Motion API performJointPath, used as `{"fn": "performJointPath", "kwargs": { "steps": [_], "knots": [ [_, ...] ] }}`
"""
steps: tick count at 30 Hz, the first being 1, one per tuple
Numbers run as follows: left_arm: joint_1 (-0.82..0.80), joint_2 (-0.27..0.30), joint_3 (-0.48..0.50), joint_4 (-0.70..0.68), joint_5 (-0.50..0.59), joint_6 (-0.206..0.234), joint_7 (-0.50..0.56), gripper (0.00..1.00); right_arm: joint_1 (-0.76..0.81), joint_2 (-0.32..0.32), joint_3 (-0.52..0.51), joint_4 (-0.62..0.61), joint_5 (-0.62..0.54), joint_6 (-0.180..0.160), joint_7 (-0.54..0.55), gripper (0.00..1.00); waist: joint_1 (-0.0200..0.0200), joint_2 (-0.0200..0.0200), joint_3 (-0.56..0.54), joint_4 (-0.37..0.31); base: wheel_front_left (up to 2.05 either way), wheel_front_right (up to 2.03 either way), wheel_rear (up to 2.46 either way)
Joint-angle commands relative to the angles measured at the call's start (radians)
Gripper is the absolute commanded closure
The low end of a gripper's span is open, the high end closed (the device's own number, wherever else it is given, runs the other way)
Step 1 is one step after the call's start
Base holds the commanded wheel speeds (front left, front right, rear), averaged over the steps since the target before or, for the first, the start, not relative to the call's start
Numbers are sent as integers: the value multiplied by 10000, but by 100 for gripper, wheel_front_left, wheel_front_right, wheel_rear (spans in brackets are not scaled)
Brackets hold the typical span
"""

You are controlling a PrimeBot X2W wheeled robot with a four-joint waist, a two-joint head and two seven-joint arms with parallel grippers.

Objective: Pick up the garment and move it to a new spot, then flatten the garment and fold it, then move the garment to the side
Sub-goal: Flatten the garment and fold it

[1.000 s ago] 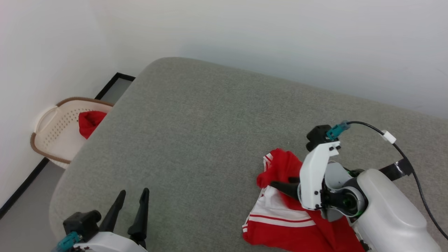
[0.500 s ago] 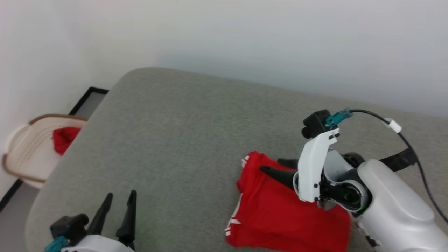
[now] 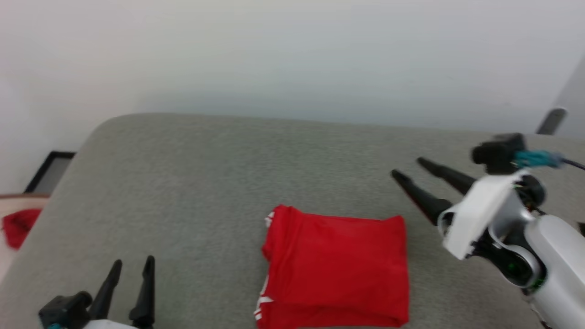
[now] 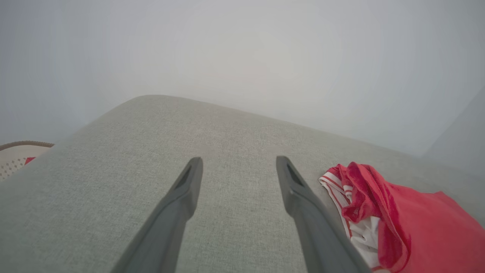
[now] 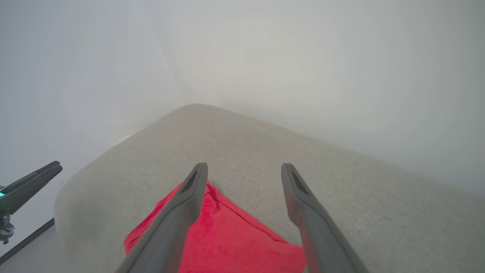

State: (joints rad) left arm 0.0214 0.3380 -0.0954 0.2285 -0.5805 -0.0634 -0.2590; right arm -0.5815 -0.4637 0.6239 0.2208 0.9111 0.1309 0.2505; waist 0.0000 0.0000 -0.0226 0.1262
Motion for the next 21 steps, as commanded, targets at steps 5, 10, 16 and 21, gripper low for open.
{"fn": "performJointPath", "kwargs": {
  "steps": [5, 10, 16, 21],
  "knots": [
    [418, 210, 257, -291, 148, 100, -50, 0, 676, -872, -158, -254, -760, -3, -2378, 0, 0, 0, -198, -1086, 0, 0, 0],
    [642, 219, 367, -476, 271, 182, -59, 0, 1384, -1365, -470, 65, -1378, -3, -3867, 0, 0, 0, -316, -1400, 0, 0, 0],
    [805, 292, 506, -619, 403, 147, -57, 0, 2362, -1501, -1127, 462, -1839, -3, -4845, 0, 0, 0, -425, -1586, 0, 0, 0],
    [859, 322, 603, -687, 507, 169, -58, 0, 3240, -1258, -2038, 571, -2127, -3, -5103, 0, 0, 0, -478, -1671, 0, 0, 0]
  ]
}}
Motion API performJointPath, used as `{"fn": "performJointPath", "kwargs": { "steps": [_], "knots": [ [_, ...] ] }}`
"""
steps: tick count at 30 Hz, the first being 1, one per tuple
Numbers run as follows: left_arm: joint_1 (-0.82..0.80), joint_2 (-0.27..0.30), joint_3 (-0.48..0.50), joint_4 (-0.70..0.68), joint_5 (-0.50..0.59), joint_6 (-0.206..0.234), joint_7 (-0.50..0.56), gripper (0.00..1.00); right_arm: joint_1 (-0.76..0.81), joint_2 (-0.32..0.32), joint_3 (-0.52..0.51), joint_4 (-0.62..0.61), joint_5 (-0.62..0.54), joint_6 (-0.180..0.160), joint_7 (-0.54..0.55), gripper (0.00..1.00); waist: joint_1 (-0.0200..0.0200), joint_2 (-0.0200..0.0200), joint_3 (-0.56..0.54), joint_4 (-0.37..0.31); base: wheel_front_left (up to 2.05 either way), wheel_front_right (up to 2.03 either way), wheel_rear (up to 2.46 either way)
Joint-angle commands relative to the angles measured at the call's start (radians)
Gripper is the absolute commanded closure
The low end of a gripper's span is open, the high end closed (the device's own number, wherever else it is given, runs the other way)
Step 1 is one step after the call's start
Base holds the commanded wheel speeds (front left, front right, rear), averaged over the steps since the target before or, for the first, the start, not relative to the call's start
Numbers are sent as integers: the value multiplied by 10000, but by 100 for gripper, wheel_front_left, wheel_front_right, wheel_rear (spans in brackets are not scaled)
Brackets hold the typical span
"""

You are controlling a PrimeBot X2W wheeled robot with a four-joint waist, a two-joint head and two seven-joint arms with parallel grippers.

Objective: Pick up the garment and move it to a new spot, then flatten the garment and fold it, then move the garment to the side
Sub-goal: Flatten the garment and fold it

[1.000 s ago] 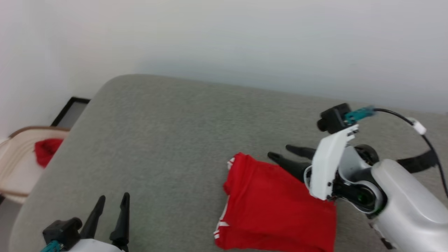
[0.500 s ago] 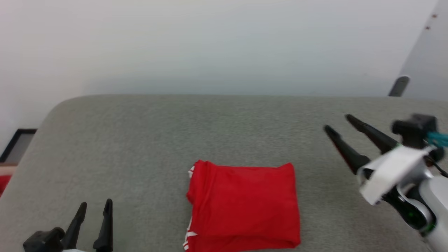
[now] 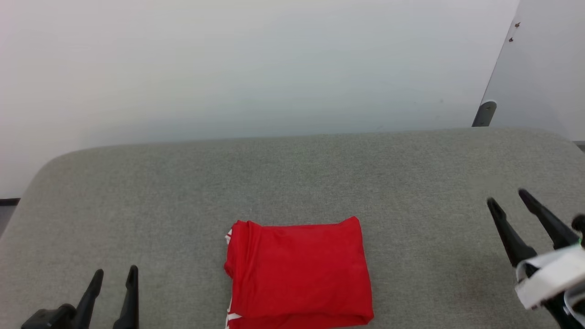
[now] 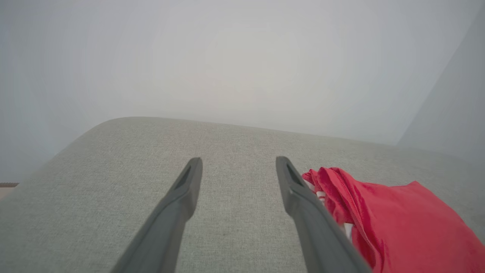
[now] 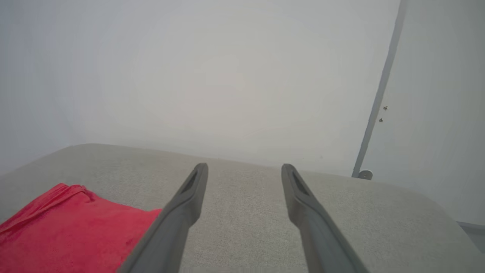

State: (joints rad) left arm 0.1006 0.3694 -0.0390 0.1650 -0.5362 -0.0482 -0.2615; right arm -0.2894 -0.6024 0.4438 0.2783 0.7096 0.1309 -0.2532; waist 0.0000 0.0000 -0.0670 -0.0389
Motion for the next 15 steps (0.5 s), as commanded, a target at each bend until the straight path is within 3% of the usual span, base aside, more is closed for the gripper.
{"fn": "performJointPath", "kwargs": {
  "steps": [1, 15],
  "knots": [
    [76, 10, 59, -67, 84, 19, -34, 0, 481, 170, -425, -27, -164, -3, -95, 0, 0, 0, -40, -31, 0, 0, 0],
    [277, -48, 363, -192, 276, 42, -34, 0, 2187, 1071, -2126, -869, -1138, -3, -121, 0, 0, 0, -22, -107, 0, 0, 0]
  ]
}}
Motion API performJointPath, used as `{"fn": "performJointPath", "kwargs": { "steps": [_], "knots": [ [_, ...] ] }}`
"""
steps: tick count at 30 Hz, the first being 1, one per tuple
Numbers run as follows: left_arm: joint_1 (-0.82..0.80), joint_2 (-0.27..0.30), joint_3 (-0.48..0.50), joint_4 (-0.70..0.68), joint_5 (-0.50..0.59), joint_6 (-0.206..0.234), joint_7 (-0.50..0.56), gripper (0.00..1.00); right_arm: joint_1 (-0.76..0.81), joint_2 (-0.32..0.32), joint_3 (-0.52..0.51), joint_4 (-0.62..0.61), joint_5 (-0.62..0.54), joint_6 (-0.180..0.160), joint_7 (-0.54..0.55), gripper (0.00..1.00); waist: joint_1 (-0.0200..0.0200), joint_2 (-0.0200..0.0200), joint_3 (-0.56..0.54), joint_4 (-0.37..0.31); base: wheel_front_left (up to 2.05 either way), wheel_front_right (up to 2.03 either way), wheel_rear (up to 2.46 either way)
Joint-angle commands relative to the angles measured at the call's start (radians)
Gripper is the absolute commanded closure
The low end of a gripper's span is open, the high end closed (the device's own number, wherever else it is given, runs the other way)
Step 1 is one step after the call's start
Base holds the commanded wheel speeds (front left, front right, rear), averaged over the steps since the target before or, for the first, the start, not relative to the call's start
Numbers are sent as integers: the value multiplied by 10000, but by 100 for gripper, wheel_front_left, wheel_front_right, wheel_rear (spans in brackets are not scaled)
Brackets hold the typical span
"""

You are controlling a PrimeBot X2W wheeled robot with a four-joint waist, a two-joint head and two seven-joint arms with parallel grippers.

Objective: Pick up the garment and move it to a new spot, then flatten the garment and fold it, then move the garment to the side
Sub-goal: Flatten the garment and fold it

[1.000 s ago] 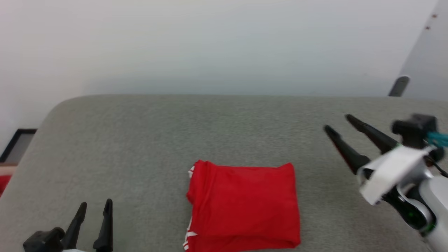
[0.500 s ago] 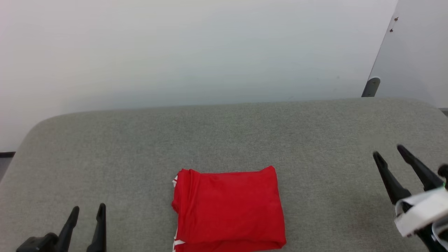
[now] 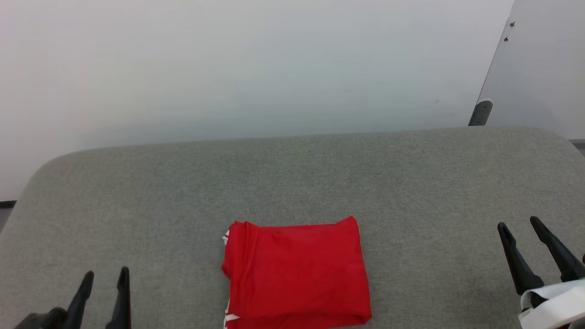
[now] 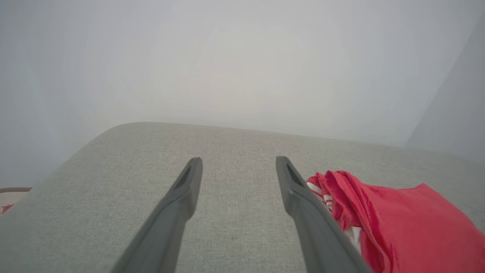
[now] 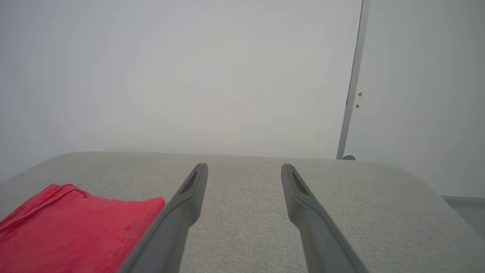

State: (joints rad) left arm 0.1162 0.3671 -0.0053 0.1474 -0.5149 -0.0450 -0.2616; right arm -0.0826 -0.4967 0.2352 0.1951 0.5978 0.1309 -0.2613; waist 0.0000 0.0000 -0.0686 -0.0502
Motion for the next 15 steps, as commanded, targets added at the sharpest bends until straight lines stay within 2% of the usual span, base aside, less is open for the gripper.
{"fn": "performJointPath", "kwargs": {
  "steps": [1, 15],
  "knots": [
    [124, -41, 49, -15, 57, -4, -32, 0, 187, 44, -86, -68, -78, -3, -41, 0, 0, 0, -18, 14, 0, 0, 0],
    [253, -205, 319, -34, 152, -121, -33, 0, 540, 150, -272, -236, -295, -3, -28, 0, 0, 0, -155, 127, 0, 0, 0]
  ]
}}
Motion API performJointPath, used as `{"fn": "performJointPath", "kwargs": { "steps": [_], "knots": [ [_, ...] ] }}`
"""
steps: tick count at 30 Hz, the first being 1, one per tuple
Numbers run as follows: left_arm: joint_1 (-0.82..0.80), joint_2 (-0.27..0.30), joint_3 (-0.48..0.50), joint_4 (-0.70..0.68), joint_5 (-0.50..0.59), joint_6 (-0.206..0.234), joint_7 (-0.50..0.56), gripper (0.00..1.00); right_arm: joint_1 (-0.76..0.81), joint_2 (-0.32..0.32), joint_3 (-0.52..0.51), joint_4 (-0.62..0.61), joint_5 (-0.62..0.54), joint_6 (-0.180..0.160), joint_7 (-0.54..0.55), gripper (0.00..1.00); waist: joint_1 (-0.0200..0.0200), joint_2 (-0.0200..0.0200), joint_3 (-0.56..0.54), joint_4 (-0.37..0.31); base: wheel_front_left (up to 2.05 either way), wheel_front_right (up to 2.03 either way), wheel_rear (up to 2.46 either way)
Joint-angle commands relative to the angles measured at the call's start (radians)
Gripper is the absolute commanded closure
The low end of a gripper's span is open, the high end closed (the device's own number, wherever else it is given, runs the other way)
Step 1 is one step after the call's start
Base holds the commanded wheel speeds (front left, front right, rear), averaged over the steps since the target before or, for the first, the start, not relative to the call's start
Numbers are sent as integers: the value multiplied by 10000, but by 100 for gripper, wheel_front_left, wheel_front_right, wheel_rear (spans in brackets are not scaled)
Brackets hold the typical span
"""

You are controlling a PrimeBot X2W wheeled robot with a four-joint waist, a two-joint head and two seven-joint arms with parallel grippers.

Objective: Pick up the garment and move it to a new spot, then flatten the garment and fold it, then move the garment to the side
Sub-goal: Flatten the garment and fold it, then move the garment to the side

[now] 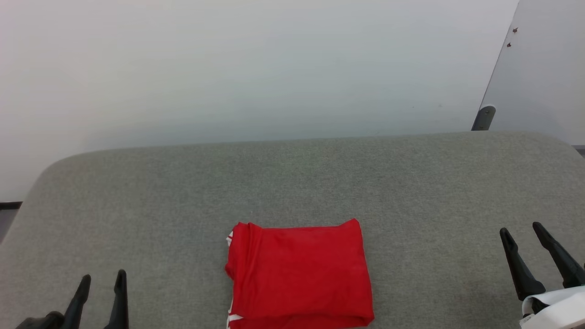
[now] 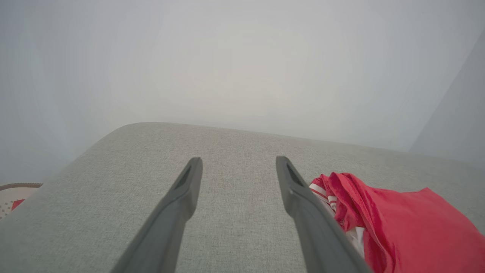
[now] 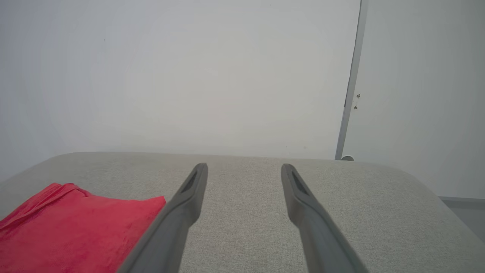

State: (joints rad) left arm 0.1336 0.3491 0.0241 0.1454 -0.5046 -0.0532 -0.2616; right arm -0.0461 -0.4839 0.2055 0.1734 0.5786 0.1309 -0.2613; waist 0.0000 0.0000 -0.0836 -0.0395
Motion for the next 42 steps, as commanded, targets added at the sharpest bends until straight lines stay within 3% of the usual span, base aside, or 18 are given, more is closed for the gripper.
{"fn": "performJointPath", "kwargs": {
  "steps": [1, 9, 18, 28, 42],
  "knots": [
    [66, -43, 38, -16, 47, -32, -33, 0, 181, 30, 43, -16, -112, -3, 14, 0, 0, 0, -10, 47, 0, 0, 0],
    [-186, 47, 55, 76, 103, 154, 69, 0, -286, 28, 607, -17, -45, -3, 587, 0, 0, 0, 21, 595, 0, 0, 0],
    [-719, 113, 85, 67, -19, 351, 295, 0, -949, 31, 1577, 174, 282, -3, 1810, 0, 0, 0, 162, 1762, 0, 0, 0],
    [-990, 34, -219, 114, 15, 361, 480, 0, -1621, -151, 2249, 654, 939, -3, 4655, 0, 0, 0, 391, 2755, 0, 0, 0],
    [-1921, -545, -694, 601, -149, 168, 259, 0, -1850, 214, 1243, 822, 939, -3, 8707, 0, 0, 0, 1495, 3620, 0, 0, 0]
  ]
}}
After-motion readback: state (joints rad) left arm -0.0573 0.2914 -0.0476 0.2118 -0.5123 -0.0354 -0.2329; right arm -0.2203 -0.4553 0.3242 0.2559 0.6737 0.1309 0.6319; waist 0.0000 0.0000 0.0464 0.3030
